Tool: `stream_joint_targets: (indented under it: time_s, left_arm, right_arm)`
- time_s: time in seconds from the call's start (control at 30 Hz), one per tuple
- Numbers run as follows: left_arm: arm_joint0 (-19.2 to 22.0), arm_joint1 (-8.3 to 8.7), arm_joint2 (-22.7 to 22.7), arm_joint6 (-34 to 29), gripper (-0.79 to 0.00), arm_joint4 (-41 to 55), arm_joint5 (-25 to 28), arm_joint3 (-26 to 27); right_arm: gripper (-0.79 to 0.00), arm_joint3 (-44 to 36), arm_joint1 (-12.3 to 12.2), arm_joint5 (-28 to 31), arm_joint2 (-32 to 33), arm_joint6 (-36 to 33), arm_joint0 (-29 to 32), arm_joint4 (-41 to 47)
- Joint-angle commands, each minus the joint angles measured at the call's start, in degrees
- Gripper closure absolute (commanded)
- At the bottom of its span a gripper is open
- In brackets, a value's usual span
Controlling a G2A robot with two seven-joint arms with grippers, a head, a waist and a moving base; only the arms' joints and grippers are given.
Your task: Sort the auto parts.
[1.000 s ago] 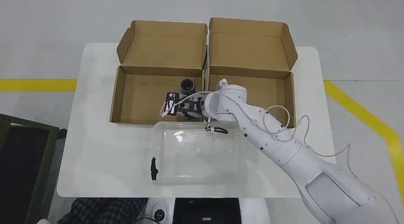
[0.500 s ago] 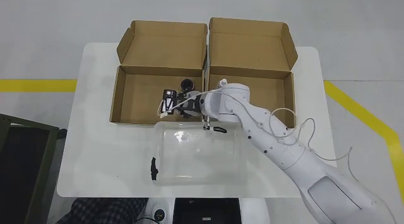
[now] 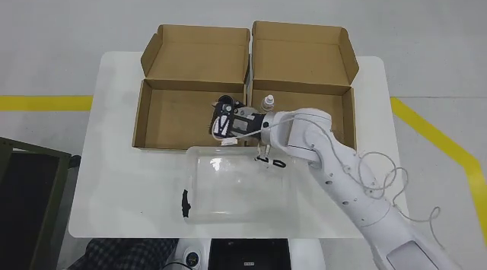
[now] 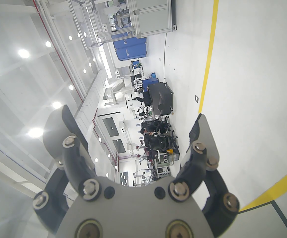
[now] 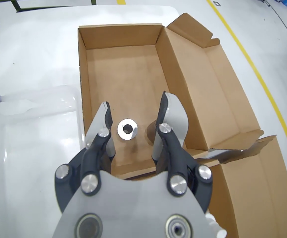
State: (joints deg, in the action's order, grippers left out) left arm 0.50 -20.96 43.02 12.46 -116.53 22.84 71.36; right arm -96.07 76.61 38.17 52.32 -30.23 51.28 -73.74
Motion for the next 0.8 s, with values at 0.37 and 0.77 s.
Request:
stream_joint_targets:
  time_s: [0.37,0.77]
  left_arm:
    - [0.00,0.00,0.00,0.00,-0.785,0.00,0.00,0.00]
    - [0.00,0.00,0.00,0.00,-0.785,0.00,0.00,0.00]
  right_arm:
    - [-0.385,-12.83,-4.63,3.90,14.64,10.20,19.20,-9.05]
    - [-0.610,-17.51,-7.72,3.48,31.40,23.62,35.71,-13.26]
